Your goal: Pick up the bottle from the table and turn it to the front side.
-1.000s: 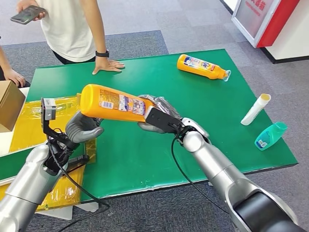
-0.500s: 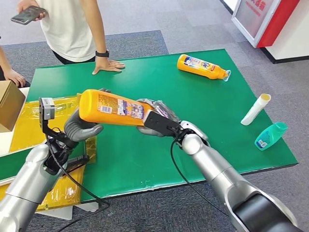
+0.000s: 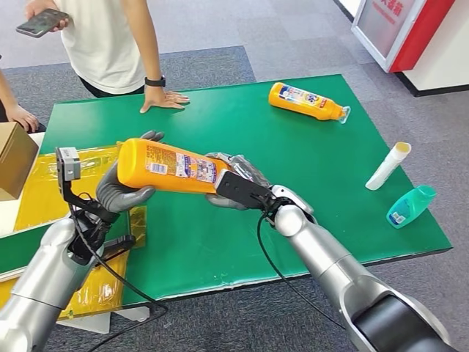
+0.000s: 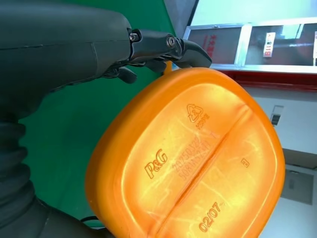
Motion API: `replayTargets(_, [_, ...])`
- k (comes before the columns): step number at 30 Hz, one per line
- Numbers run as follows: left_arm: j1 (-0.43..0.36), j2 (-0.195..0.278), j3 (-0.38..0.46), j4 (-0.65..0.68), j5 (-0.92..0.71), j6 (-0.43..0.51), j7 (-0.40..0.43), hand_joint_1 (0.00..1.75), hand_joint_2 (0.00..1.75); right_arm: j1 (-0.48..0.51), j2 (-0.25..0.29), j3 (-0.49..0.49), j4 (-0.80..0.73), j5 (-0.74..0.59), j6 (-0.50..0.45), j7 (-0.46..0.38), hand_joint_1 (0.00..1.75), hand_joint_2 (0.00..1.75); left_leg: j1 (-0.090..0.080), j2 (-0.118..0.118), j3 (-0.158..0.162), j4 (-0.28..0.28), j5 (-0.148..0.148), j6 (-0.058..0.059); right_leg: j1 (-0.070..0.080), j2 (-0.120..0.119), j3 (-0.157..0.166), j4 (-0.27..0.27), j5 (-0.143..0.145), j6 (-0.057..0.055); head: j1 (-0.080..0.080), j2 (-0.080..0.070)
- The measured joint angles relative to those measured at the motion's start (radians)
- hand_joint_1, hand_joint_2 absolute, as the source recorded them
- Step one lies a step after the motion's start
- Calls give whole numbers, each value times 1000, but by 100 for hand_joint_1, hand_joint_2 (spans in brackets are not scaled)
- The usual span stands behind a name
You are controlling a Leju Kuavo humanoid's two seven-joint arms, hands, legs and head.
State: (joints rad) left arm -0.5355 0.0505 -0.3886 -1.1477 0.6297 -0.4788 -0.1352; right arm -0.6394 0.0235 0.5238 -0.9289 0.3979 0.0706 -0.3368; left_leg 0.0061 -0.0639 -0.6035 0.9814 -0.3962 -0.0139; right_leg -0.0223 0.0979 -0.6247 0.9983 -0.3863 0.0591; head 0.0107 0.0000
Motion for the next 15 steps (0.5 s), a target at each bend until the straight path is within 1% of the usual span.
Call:
replayTargets(10, [1, -1, 0, 1, 0, 0, -1, 0, 175, 0, 1, 0, 0, 0, 0, 0, 175, 175, 0, 0, 0, 0, 0, 0, 0, 0, 0, 0, 0, 0, 0, 0])
replayTargets(11, [1, -1, 1, 1, 0, 0, -1, 18, 175, 0, 1, 0, 1, 0, 0, 0, 175, 175, 0, 0, 0, 0, 0, 0, 0, 0, 0, 0, 0, 0, 0, 0])
replayTargets(12, [1, -1, 1, 1, 0, 0, -1, 58, 175, 0, 1, 0, 1, 0, 0, 0, 175, 175, 0, 0, 0, 0, 0, 0, 0, 0, 0, 0, 0, 0, 0, 0])
replayTargets(14, [1, -2, 1, 2, 0, 0, -2, 145, 175, 0, 1, 0, 1, 0, 0, 0, 175, 175, 0, 0, 0, 0, 0, 0, 0, 0, 0, 0, 0, 0, 0, 0])
replayTargets(15, [1, -2, 1, 3, -1, 0, -2, 171, 175, 0, 1, 0, 2, 0, 0, 1, 175, 175, 0, 0, 0, 0, 0, 0, 0, 0, 0, 0, 0, 0, 0, 0])
